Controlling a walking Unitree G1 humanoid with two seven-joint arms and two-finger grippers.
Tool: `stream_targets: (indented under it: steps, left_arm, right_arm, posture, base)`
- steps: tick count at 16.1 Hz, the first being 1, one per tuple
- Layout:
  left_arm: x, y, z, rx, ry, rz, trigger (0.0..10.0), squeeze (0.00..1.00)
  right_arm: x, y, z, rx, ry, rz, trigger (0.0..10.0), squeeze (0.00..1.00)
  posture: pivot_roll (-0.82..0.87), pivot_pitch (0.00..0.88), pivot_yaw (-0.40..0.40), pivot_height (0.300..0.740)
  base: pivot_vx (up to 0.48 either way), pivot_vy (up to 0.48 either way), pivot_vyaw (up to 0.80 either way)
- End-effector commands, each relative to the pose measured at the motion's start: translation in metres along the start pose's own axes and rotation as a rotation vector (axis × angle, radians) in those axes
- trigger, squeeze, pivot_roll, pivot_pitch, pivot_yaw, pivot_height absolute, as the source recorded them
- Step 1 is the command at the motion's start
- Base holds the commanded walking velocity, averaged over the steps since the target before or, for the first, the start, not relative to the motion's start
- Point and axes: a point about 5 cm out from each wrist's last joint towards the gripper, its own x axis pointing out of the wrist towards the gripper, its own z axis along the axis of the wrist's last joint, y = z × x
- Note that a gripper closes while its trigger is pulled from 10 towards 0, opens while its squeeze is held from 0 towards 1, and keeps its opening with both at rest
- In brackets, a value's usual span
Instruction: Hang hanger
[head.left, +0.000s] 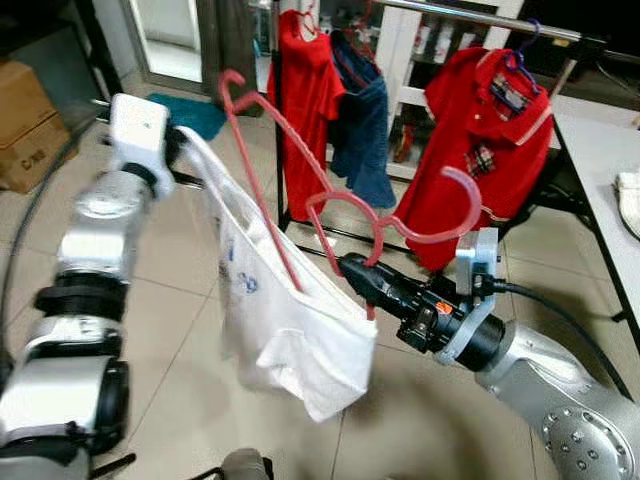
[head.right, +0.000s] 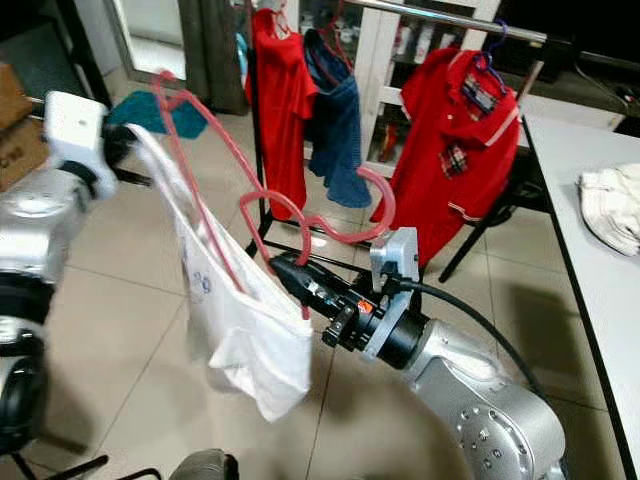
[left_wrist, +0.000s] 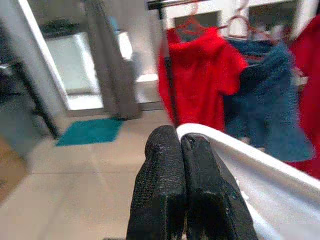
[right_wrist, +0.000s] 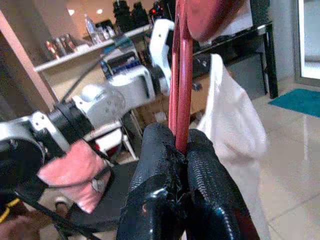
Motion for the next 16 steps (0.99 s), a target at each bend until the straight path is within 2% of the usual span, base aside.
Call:
stream_targets:
  steps: [1,2,4,5,7,8,9,10,11,13,14,15,16]
  left_arm:
    - [0.002,-0.031,0.004,-0.028,-0.052,-0.17,0.0,0.0]
    - [0.002,-0.034,0.004,-0.028,-0.053,-0.186,0.0,0.0]
    - [-0.018,-0.091,0.003,-0.06,-0.078,-0.46,0.0,0.0]
    - [-0.022,-0.098,0.004,-0.071,-0.084,-0.49,0.0,0.0]
    - [-0.054,-0.132,0.017,-0.158,-0.132,-0.689,0.0,0.0]
    - [-0.062,-0.136,0.02,-0.183,-0.145,-0.727,0.0,0.0]
    - [-0.079,-0.136,0.03,-0.244,-0.179,-0.764,0.0,0.0]
    - [-0.083,-0.133,0.034,-0.278,-0.198,-0.757,0.0,0.0]
    - [-0.09,-0.125,0.045,-0.382,-0.248,-0.732,0.0,0.0]
    - [-0.096,-0.113,0.053,-0.465,-0.293,-0.71,0.0,0.0]
    - [-0.097,-0.099,0.047,-0.449,-0.253,-0.651,0.0,0.0]
    - [-0.096,-0.092,0.036,-0.375,-0.177,-0.599,0.0,0.0]
    - [-0.086,-0.072,0.005,-0.202,0.012,-0.384,4.9,0.0]
  right_arm:
    - [0.006,-0.016,0.002,-0.016,-0.014,-0.145,0.0,0.0]
    - [0.007,-0.018,0.002,-0.016,-0.015,-0.166,0.0,0.0]
    - [0.024,-0.045,0.005,-0.015,-0.118,-0.429,0.0,0.0]
    - [0.026,-0.047,0.005,-0.015,-0.131,-0.45,0.0,0.0]
    - [0.028,-0.067,0.012,0.022,-0.284,-0.683,0.0,0.0]
    - [0.026,-0.074,0.012,0.035,-0.324,-0.752,0.0,0.0]
    - [0.017,-0.089,0.012,0.063,-0.392,-0.867,0.0,0.0]
    - [0.014,-0.094,0.012,0.084,-0.423,-0.899,0.0,0.0]
    - [0.007,-0.101,0.013,0.135,-0.475,-0.949,0.0,0.0]
    - [0.003,-0.105,0.015,0.114,-0.507,-0.98,0.0,0.0]
    - [-0.002,-0.107,0.017,0.074,-0.52,-1.004,0.0,0.0]
    - [-0.006,-0.109,0.016,0.056,-0.516,-1.017,0.0,0.0]
    - [-0.013,-0.108,0.011,0.011,-0.449,-1.031,7.7,0.0]
  posture:
    - [0.02,0.027,-0.037,0.74]
    - [0.02,0.027,-0.037,0.74]
    - [0.02,0.023,-0.026,0.74]
    - [0.02,0.023,-0.026,0.74]
    - [0.04,0.018,-0.051,0.74]
    - [0.05,0.018,-0.055,0.74]
    - [0.06,0.024,-0.073,0.74]
    - [0.07,0.029,-0.078,0.74]
    - [0.07,0.028,-0.08,0.74]
    - [0.07,0.024,-0.08,0.74]
    - [0.08,0.02,-0.081,0.74]
    - [0.08,0.018,-0.082,0.74]
    - [0.1,0.016,-0.091,0.74]
  base:
    - [0.0,0.0,0.0]
    - [0.0,0.0,0.0]
    - [0.0,0.0,0.0]
    - [0.0,0.0,0.0]
    - [0.0,0.0,0.0]
    - [0.0,0.0,0.0]
    - [0.0,0.0,0.0]
    - [0.0,0.0,0.0]
    - [0.0,0.0,0.0]
    - [0.0,0.0,0.0]
    - [0.0,0.0,0.0]
    - [0.0,0.0,0.0]
    - [0.0,0.0,0.0]
